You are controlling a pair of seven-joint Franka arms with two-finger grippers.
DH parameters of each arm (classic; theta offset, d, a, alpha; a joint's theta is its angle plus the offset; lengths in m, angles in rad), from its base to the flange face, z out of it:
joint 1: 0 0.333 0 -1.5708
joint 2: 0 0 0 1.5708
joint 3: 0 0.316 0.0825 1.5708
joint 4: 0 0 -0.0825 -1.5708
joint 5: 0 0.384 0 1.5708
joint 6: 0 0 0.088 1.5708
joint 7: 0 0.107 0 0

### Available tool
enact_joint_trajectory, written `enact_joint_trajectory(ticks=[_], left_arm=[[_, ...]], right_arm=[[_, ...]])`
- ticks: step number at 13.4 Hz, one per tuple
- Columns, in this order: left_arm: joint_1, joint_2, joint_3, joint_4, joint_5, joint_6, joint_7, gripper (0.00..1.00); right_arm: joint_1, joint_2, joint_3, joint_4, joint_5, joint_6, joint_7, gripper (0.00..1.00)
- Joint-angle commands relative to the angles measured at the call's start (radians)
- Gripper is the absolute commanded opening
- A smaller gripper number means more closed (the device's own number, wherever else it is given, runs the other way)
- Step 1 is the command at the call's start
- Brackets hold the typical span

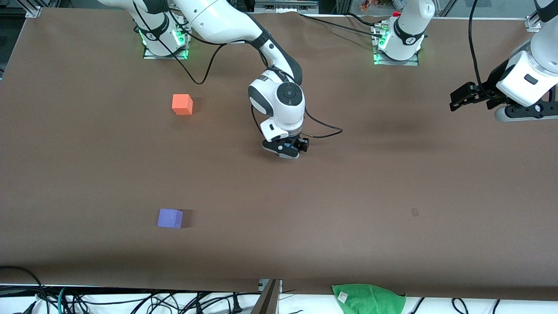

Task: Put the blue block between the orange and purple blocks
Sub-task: 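Carry the blue cube with the right gripper between orange and purple cubes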

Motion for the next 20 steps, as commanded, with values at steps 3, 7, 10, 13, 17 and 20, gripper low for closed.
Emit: enact_joint_trajectory(ticks=[3, 7, 10, 13, 17, 20], left_arm=[[-0.007, -0.002, -0.015, 0.016, 0.003, -0.018, 0.021, 1.00], [-0.007, -0.011, -0.019, 0.014, 0.007, -0.053, 0.018, 1.00], [-0.007, -0.006, -0.043, 0.017, 0.011, -0.050, 0.010, 1.00], [-0.006, -0.011, -0.041, 0.016, 0.011, -0.064, 0.018, 1.00], [-0.006, -0.011, -0.043, 0.016, 0.011, -0.067, 0.020, 1.00], [-0.006, -0.011, -0.044, 0.016, 0.011, -0.067, 0.020, 1.00]], right_arm=[[0.006, 0.005, -0.007, 0.003, -0.018, 0.023, -0.033, 0.38], [-0.088, -0.074, -0.007, 0.005, 0.002, -0.128, -0.263, 0.38], [-0.189, -0.156, -0.017, -0.024, 0.035, -0.253, -0.504, 0.38], [-0.332, -0.321, -0.018, -0.234, 0.036, -0.248, -0.731, 0.38], [-0.365, -0.498, -0.134, -0.585, 0.036, -0.034, -0.900, 0.38], [-0.378, -0.497, -0.176, -0.655, 0.062, 0.052, -0.942, 0.38]])
